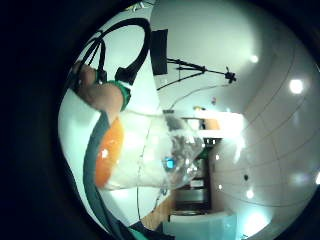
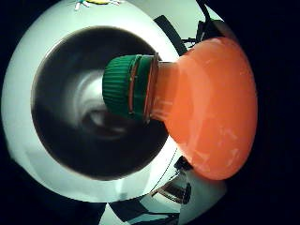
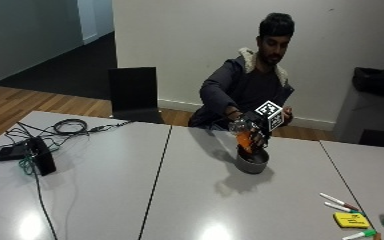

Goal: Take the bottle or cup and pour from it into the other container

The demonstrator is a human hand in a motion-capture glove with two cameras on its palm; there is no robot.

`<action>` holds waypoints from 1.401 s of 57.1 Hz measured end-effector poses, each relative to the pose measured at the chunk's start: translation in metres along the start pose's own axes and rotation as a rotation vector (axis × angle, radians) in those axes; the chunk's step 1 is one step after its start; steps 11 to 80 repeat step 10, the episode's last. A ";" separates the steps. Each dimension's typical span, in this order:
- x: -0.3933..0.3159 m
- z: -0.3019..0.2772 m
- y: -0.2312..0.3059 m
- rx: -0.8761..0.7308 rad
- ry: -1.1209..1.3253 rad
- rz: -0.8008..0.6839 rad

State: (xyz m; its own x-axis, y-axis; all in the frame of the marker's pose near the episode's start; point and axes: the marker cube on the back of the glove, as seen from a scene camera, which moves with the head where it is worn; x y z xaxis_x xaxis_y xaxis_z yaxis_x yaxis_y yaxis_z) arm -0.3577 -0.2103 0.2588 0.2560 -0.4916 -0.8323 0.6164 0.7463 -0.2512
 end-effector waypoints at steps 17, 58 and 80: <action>0.009 0.005 -0.002 0.037 0.014 -0.018; 0.009 0.005 -0.002 0.037 0.014 -0.018; 0.009 0.005 -0.002 0.037 0.014 -0.018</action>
